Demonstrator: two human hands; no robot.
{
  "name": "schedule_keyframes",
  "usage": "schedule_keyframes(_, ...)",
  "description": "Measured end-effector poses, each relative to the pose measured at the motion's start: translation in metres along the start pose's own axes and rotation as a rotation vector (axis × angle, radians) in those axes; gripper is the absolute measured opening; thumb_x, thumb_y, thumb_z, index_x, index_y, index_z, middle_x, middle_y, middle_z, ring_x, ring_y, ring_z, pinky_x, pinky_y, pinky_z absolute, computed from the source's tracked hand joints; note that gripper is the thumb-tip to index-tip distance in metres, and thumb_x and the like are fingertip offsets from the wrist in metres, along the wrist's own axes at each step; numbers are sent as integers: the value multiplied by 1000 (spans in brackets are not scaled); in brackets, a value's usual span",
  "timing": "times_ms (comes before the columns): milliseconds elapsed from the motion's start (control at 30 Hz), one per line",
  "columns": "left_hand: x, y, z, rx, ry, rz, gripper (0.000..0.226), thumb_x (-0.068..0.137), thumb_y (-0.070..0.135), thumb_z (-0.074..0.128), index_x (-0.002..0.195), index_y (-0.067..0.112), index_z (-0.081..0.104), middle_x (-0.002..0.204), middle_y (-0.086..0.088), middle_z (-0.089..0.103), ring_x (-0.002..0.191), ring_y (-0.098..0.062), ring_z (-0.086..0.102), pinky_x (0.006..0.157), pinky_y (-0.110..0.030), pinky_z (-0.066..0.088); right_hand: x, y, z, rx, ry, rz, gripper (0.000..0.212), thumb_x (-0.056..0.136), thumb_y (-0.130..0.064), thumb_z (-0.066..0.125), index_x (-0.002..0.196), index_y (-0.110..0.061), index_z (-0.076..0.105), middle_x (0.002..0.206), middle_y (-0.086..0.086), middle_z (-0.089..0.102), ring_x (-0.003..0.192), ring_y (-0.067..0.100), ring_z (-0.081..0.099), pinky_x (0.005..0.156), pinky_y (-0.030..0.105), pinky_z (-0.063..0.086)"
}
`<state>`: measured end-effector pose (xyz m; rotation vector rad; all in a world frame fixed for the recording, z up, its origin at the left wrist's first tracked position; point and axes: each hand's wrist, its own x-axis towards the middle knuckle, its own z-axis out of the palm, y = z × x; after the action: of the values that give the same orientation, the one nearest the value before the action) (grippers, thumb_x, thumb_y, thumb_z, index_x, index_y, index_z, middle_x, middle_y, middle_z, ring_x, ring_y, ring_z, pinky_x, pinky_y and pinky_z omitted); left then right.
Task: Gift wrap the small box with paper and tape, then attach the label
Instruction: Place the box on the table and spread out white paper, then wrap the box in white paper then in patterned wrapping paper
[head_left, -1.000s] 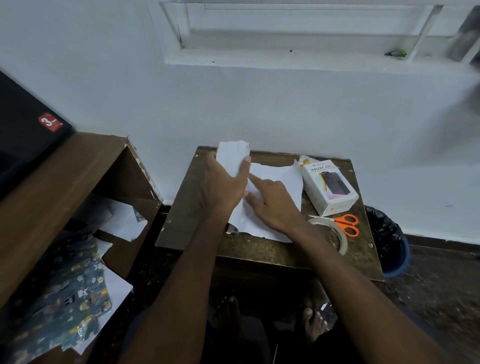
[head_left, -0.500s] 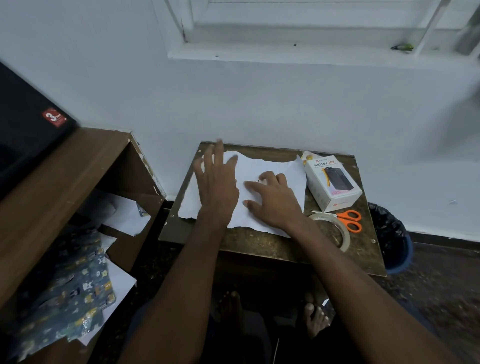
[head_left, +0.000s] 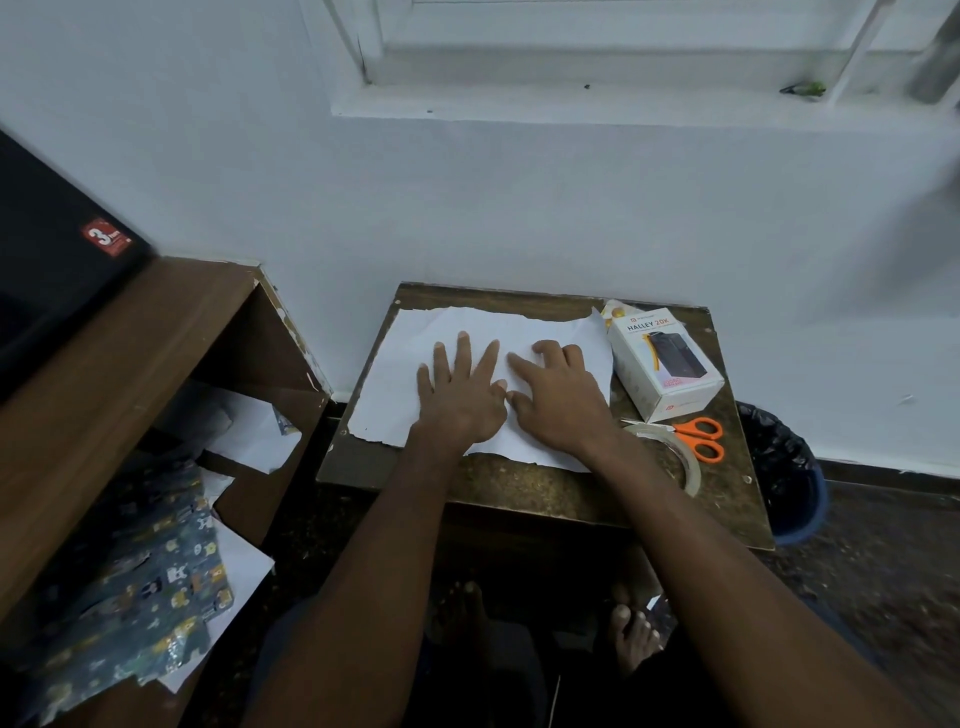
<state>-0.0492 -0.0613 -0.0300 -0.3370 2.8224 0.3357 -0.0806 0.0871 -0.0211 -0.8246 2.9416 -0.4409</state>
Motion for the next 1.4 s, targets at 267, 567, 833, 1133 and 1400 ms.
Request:
schedule_keyframes(267,-4,0,-6,-70,91,-134,76,108,63,33,169,32,1,176,-15,-14,162,-37,-13,129,-55,-1,-4,5,-1,2,-45,-5,59,106,-45,47,161,-27,33,168,10,22,149,33,20,109,51,37)
schedule_keyframes(567,3,11,-6,-65,122,81,64,111,42,45,168,33,17,178,-4,4,164,-32,2,130,-51,12,-3,4,-4,27,-80,20,54,105,-33,52,157,-22,41,168,10,24,149,34,20,108,52,37)
schedule_keyframes(833,-4,48,-4,-472,369,202,55,101,24,66,153,16,53,160,-5,50,149,-24,43,125,-42,33,-15,27,-32,202,357,37,43,83,-9,69,127,-10,71,127,14,65,122,35,51,100,41,44)
schedule_keyframes(1133,-5,107,4,-571,238,419,113,68,53,90,161,31,31,157,10,50,146,-17,45,121,-50,33,-37,75,-60,335,742,273,32,83,-10,64,112,-14,77,113,5,74,107,26,59,92,32,45)
schedule_keyframes(1400,6,121,13,-704,165,449,137,55,65,95,164,33,17,161,8,45,147,-21,44,118,-53,42,-41,93,-67,881,584,713,10,79,-22,68,82,-22,77,82,-10,76,85,16,72,85,46,61)
